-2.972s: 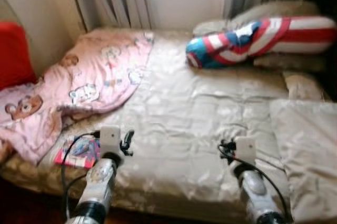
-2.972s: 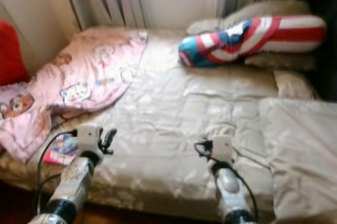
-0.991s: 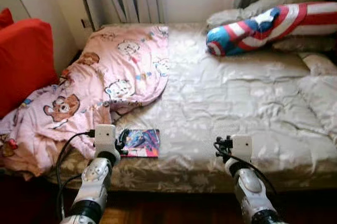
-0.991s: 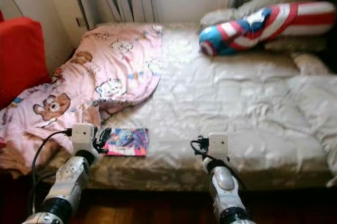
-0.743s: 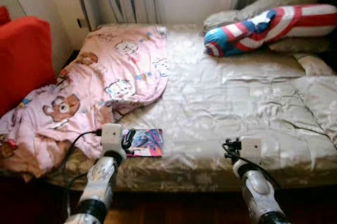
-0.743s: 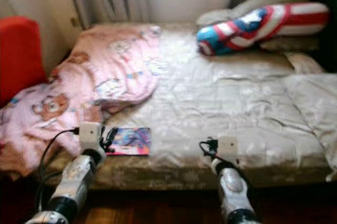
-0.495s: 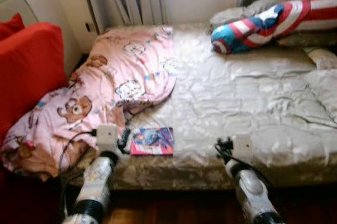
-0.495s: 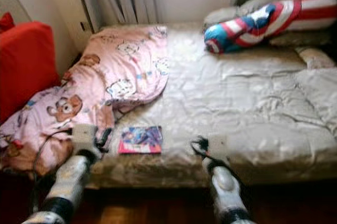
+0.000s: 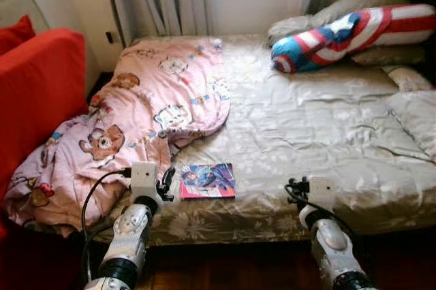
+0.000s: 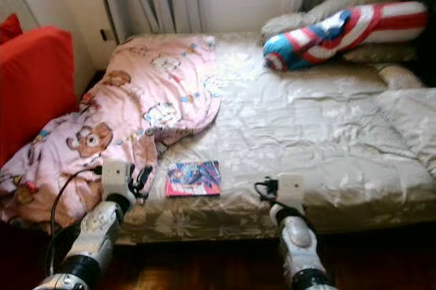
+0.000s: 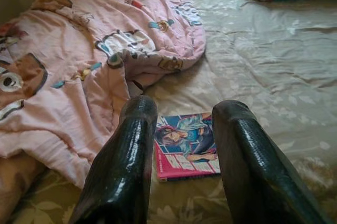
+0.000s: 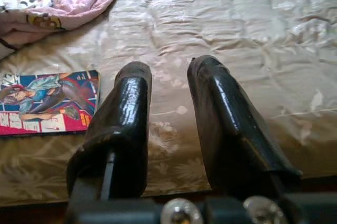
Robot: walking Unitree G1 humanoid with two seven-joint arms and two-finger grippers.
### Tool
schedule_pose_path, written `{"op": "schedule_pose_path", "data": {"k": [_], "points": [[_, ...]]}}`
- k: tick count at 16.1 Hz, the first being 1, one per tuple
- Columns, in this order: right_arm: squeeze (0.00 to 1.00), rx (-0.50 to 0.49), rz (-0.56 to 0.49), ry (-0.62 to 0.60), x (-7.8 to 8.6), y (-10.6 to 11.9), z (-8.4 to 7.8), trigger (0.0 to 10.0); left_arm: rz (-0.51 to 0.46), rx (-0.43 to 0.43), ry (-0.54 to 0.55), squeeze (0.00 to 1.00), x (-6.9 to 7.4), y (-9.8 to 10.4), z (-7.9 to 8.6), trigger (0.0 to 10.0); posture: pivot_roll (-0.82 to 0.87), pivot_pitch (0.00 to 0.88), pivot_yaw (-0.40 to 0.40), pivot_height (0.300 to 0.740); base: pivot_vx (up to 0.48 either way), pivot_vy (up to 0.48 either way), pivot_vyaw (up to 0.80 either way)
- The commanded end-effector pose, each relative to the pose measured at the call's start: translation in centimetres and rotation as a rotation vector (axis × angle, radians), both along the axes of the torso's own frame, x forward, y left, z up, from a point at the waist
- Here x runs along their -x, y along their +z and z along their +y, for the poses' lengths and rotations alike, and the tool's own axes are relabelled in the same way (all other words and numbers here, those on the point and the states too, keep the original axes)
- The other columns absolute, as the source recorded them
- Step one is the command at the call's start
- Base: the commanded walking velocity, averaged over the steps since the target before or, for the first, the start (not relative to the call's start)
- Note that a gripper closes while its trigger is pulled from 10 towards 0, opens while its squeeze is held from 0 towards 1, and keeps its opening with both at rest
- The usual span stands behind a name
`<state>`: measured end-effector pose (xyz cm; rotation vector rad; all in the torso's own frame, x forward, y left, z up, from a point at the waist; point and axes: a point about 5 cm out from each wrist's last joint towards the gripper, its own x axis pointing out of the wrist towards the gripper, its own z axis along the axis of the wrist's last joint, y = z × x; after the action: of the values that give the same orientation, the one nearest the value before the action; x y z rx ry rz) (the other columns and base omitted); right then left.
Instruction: Clean up the room
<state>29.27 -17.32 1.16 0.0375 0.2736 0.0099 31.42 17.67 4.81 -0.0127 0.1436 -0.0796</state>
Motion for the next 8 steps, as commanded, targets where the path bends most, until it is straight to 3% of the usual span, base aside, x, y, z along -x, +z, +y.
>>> {"op": "schedule_pose_path", "data": {"k": [1,8], "points": [[0.0,-0.016,-0.009,0.014,-0.32,0.25,0.79,10.0,-0.002,-0.011,0.018,0.0,-0.08,0.18,0.81,10.0,-0.03,0.0,0.021,0.74,0.0,0.311,0.0],[0.0,-0.02,-0.01,0.012,-0.26,0.21,0.82,10.0,-0.001,-0.011,0.021,0.0,-0.03,0.16,0.86,10.0,-0.03,0.002,0.021,0.74,0.0,0.308,0.0]]}}
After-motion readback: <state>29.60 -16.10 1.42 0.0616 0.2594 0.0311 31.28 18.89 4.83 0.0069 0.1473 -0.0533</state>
